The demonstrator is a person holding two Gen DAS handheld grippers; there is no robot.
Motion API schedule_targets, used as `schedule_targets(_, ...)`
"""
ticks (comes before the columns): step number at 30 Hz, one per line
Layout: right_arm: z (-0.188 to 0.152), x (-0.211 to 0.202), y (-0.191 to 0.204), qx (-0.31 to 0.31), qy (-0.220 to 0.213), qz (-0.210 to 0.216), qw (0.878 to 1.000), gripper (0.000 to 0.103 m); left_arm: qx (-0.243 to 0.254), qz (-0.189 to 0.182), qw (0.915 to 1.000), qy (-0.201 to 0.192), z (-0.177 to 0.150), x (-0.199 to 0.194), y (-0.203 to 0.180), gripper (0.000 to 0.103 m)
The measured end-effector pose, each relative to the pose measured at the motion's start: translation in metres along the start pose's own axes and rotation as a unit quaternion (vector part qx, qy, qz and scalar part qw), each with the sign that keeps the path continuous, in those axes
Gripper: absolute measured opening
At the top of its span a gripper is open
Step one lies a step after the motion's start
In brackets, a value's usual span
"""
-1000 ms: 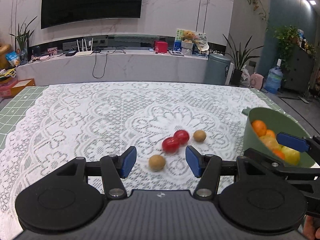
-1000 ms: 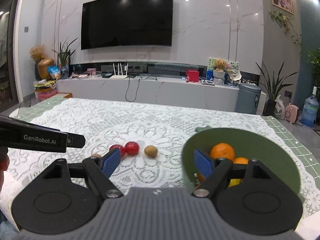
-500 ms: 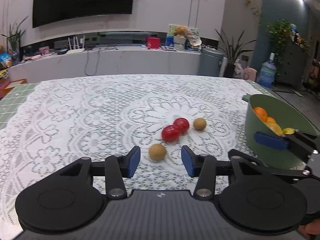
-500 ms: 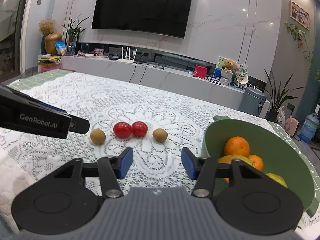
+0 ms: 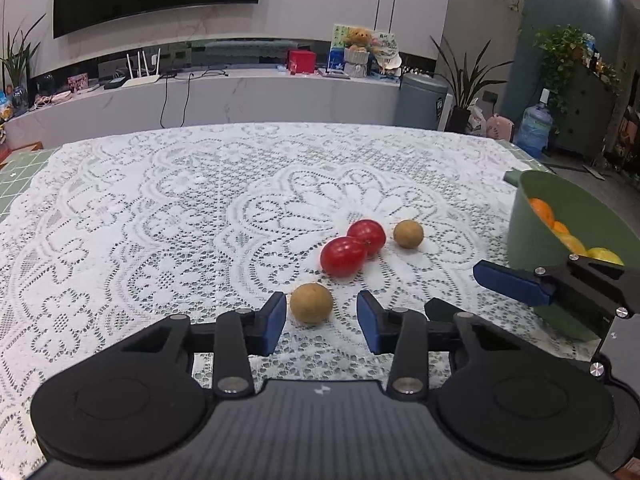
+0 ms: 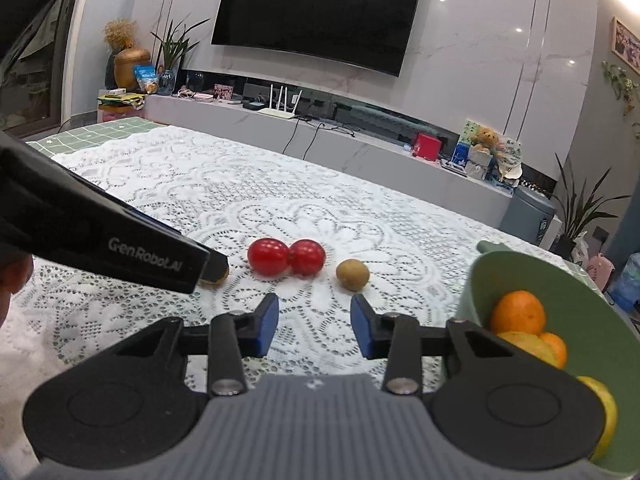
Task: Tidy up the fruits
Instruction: 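Grasp a brown kiwi with the left tool while the right tool grasps a red plum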
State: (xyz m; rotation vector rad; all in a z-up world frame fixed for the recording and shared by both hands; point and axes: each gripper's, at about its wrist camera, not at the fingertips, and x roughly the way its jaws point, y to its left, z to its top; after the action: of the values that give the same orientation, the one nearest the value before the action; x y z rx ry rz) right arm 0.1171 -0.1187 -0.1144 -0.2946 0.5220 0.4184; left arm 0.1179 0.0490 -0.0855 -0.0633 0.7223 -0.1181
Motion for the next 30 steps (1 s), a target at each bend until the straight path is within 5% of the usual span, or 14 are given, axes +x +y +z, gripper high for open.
schedule_targets(18,0.008,0.033,0.016,-0.064,-0.007,0.032,0.997,0.037,-0.027,-0.018,0.9992,0.024,0.004,0.022,0.012,0.030)
schedule_targets(30,0.021,0.053,0.030,-0.108,-0.008,0.037,0.993,0.036,-0.071,0.010,0.9974,0.003,0.016,0.012,0.035,0.030)
